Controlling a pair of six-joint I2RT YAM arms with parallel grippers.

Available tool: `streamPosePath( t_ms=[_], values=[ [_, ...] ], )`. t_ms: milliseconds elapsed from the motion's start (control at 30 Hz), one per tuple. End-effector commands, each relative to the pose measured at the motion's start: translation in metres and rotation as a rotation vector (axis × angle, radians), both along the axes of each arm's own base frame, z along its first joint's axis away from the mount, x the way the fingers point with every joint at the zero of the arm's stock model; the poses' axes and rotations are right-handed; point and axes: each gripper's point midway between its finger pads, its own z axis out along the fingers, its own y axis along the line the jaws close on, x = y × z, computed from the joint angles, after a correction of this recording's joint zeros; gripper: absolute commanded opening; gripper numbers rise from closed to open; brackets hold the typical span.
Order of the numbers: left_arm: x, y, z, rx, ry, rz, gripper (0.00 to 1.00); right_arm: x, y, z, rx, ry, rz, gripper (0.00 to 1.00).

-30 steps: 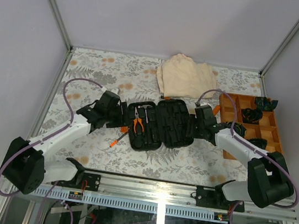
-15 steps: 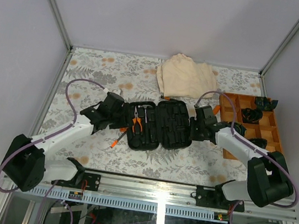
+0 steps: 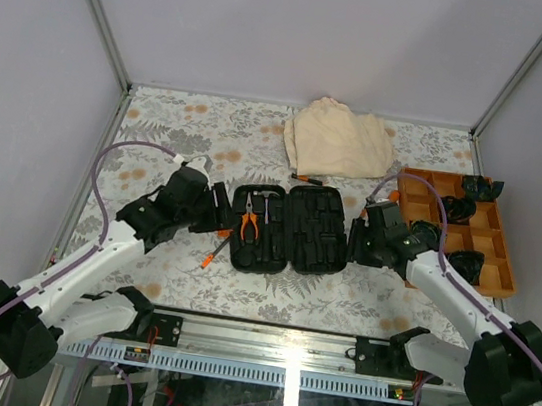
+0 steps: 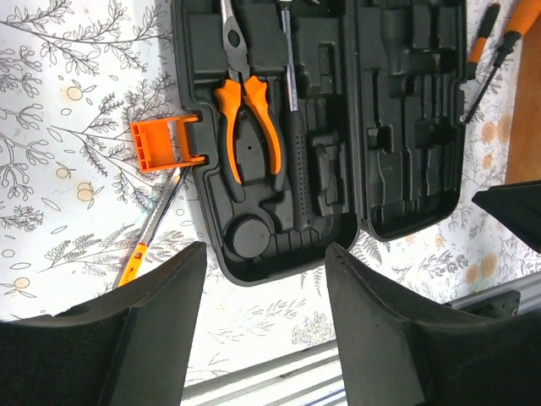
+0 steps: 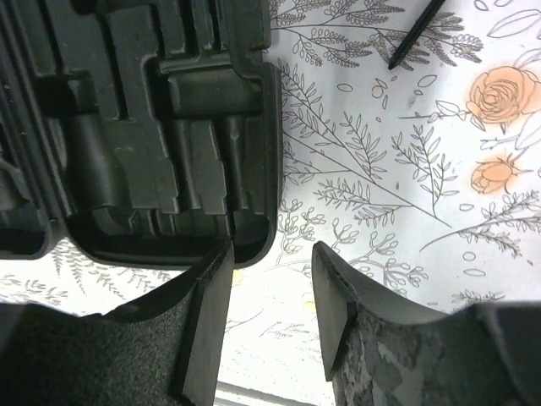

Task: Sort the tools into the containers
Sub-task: Move the utility knife at the center of the board.

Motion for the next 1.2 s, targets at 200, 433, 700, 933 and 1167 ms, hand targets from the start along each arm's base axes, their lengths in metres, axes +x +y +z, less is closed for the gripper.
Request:
streamPosePath(
  t_ms=[200,433,700,933,1167],
  values=[
    [-0.02,0.003,0.019,0.008,-0.089,-0.116,0.59,-0.001,-0.013,0.078,0.076,-0.168,-0.143,0.52],
    [-0.027,-0.008,0.015,0.03,-0.077,-0.163,0.59,0.015,-0.019,0.112,0.043,-0.24,-0.168,0.61],
    [-0.024,-0.007,0.012,0.045,-0.076,-0.157,0.61,0.04,-0.036,0.102,-0.058,-0.306,-0.254,0.77],
    [-0.017,0.001,-0.001,0.092,-0.052,-0.088,0.61,0.056,-0.044,0.085,-0.102,-0.311,-0.304,0.78],
    [-0.004,0.005,-0.025,0.14,0.007,0.002,0.59,0.072,-0.037,0.065,-0.034,-0.288,-0.288,0.77]
  ],
)
